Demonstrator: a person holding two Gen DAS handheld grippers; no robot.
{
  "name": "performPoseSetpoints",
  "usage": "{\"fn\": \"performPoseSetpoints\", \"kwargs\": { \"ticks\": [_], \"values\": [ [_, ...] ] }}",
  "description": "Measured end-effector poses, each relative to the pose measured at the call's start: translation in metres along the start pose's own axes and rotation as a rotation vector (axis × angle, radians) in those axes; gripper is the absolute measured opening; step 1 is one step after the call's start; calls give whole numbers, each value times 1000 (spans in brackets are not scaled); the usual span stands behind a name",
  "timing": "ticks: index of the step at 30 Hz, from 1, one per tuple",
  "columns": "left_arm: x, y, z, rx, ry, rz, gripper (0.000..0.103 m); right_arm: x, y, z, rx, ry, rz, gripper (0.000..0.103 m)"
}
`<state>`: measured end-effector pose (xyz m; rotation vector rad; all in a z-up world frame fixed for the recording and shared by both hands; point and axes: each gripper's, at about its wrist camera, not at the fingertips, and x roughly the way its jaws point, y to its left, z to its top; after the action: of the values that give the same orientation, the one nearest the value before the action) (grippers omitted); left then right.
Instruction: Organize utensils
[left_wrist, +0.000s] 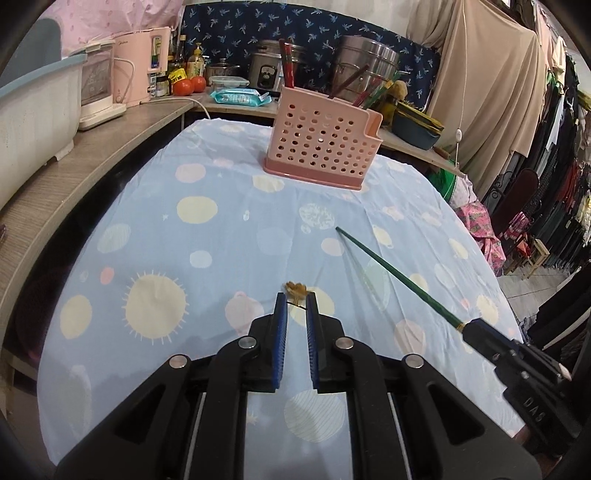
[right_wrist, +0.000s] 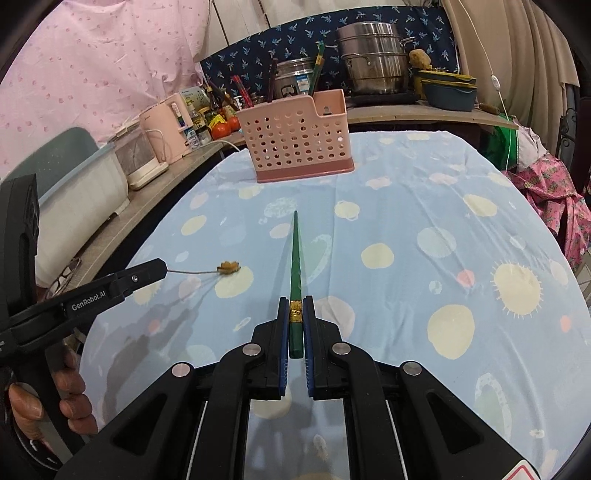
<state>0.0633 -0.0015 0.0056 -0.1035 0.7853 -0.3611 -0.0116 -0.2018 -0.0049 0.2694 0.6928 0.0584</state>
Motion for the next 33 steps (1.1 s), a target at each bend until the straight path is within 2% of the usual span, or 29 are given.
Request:
{"fn": "performPoseSetpoints", "kwargs": {
  "ticks": [5,7,21,33],
  "values": [
    [-6,-1,8,2,-20,-3,8,-15,-2,17,18,-51,16,7],
    [-8,-2,9,3,-24,-5,2,-21,-2,23,23,-70,23,7],
    [-17,-3,20,22,-39,-10,1,-29,-3,33,35,-85,52,7],
    [-35,-8,55,40,-88,-30,1,-45,-13,74,73,-170,93,7]
  ]
}}
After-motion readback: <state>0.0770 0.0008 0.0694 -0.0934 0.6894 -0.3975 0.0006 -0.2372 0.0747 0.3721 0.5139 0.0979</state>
